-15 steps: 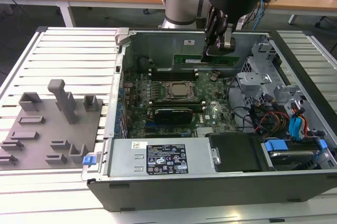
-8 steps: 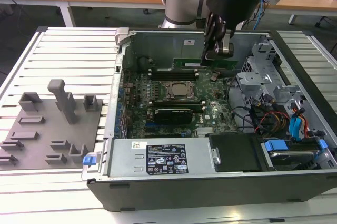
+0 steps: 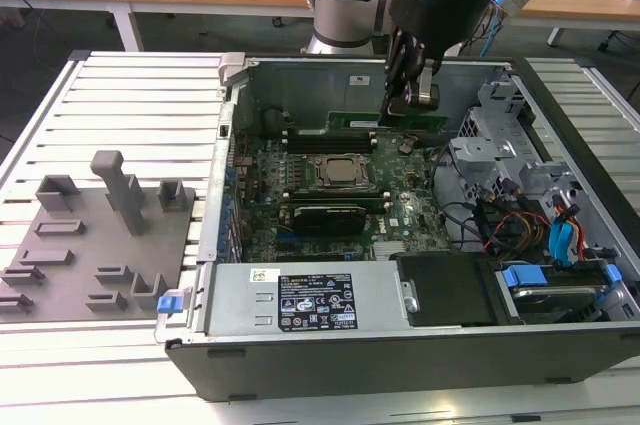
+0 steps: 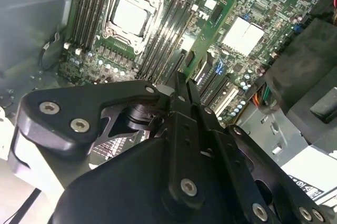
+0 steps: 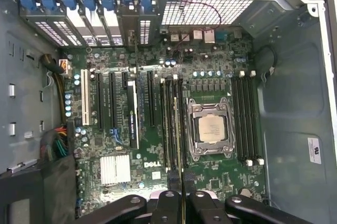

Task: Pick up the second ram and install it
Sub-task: 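Insert the second ram into the second slot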

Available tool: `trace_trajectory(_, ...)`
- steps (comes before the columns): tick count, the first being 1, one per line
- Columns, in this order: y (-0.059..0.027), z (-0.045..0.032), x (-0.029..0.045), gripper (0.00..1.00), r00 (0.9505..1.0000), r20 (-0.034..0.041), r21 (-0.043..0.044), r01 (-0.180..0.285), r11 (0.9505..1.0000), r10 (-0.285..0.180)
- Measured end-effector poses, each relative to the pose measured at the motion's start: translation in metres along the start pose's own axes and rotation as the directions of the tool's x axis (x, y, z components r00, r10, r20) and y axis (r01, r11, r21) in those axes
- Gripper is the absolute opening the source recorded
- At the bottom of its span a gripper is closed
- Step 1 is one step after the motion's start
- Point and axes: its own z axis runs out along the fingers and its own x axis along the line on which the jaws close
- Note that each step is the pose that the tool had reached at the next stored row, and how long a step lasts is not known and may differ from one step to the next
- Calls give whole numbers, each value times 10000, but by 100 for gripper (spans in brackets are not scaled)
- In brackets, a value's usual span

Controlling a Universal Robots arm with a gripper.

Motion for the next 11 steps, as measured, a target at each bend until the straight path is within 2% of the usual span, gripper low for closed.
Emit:
trace_trajectory(7, -2, 83, -80, 13, 10000, 0, 0, 2, 10000, -2)
trace_trajectory(11, -7, 150, -82, 13, 10000, 0, 0, 0, 10000, 0)
